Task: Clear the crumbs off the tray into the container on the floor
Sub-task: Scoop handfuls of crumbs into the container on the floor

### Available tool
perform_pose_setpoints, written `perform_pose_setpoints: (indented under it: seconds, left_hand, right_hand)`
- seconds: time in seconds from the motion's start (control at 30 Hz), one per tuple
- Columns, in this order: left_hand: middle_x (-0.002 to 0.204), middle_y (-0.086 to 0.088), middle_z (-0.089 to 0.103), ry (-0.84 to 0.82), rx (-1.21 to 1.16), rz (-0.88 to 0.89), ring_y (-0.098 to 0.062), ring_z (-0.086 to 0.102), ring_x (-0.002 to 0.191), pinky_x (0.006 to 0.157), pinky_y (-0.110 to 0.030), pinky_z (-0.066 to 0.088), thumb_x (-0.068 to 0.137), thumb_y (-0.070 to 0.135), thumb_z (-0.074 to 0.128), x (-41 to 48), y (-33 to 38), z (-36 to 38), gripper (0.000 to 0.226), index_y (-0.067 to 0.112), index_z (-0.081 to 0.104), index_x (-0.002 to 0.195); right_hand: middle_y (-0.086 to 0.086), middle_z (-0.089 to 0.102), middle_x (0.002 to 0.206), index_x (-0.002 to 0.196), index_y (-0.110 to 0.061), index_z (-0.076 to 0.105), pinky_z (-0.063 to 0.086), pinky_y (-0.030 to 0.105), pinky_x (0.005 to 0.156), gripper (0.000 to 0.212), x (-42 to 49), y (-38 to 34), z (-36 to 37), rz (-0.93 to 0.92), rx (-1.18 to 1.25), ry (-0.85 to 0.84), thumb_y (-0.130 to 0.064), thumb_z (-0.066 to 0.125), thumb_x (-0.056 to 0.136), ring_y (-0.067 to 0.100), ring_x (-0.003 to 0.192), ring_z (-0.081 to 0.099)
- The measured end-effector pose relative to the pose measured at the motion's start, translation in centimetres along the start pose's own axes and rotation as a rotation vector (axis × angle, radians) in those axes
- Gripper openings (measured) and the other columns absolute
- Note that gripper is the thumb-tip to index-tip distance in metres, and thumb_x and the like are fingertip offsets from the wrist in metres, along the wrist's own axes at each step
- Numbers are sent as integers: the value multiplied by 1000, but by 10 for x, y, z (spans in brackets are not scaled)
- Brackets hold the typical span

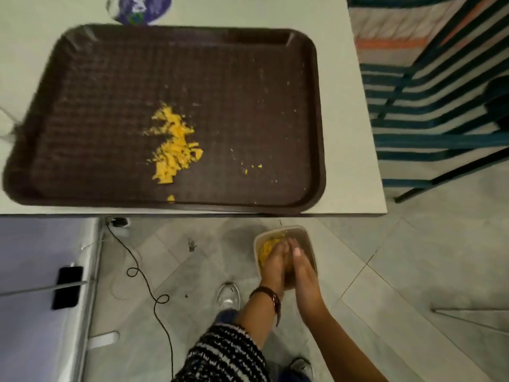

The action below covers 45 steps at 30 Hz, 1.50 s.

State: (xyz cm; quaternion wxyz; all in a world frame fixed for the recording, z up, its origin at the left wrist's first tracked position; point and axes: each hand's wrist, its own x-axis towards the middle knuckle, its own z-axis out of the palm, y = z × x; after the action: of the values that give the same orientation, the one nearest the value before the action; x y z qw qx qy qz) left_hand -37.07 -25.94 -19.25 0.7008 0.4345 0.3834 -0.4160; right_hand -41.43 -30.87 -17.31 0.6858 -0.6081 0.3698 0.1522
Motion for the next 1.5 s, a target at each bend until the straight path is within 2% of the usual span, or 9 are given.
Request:
perform_pose_setpoints:
  seconds: [0.13, 0.27, 0.4, 0.53, 0.7, 0.97, 1.13, 1.33, 1.5]
  left_hand:
    - [133, -5, 53, -50, -96, 20, -25, 47, 128, 103, -43, 40, 92, 50, 39, -93, 36, 20, 54, 13, 50, 130]
    - [144, -4, 45, -237, -99, 170, -18, 39, 133, 116, -41, 25, 95, 45, 32, -181, 60, 21, 47, 18, 51, 129]
    - [121, 0, 62, -188, 242, 547, -6, 62, 106, 92, -17, 46, 88, 26, 52, -245, 96, -9, 25, 22, 59, 112]
    - [117, 9, 65, -37, 436, 788, -7, 58, 114, 97, -16, 43, 93, 12, 50, -263, 140, -58, 28, 34, 62, 107]
    - [108, 18, 64, 81, 452, 884, 0, 60, 106, 95, -14, 45, 92, 7, 52, -253, 188, -101, 31, 34, 62, 102]
    - [107, 17, 63, 169, 485, 876, 21, 56, 94, 82, 3, 40, 92, 7, 51, -231, 208, -134, 27, 22, 63, 111]
    - [110, 16, 64, 212, 511, 826, 13, 58, 100, 83, 0, 42, 93, 11, 50, -220, 203, -143, 27, 22, 63, 113]
    - [109, 11, 65, 242, 539, 824, 13, 58, 101, 81, 1, 41, 92, 6, 50, -222, 206, -138, 25, 19, 64, 109]
    - [118, 1, 60, 329, 569, 793, 6, 54, 90, 60, 3, 42, 94, 8, 48, -224, 227, -128, 29, 15, 60, 119]
  right_hand:
    - [-4, 20, 156, 142, -35, 20, 9, 41, 120, 60, -68, -42, 8, -157, -288, -122, -64, 27, 90, 15, 145, 16]
    - [-8, 37, 149, 143, -36, 29, 26, 41, 117, 110, -105, -75, -2, -125, -356, -87, -98, 22, 52, 10, 136, 36]
    - [-27, 55, 122, 122, -44, 50, 43, 23, 99, 52, -147, -128, 10, -510, -662, -153, -69, 26, 84, -15, 114, 48]
    - [-20, 46, 133, 134, -27, 48, 28, 18, 108, 48, -143, -176, 47, -858, -829, -121, -49, 35, 94, -23, 125, 27]
    - [-7, 41, 147, 143, -29, 35, 17, 28, 114, 48, -110, -202, 98, -600, -974, -371, -40, 40, 97, 3, 138, 10]
    - [-4, 63, 128, 138, -27, 41, 41, 9, 96, 42, -83, -196, 118, -521, -886, -473, -36, 40, 98, 1, 117, 54]
    - [-1, 32, 153, 148, -26, 24, 19, 33, 117, 55, -63, -203, 130, -674, -1282, -700, -48, 29, 97, 20, 145, 13]
    - [1, 19, 157, 150, -17, 18, -9, 24, 117, 77, -44, -225, 134, -903, -1330, -636, -63, 11, 88, 5, 145, 1]
    - [0, -4, 160, 150, -19, 6, -12, 32, 117, 83, -51, -220, 113, -658, -1109, -247, -69, 10, 84, 11, 146, -12]
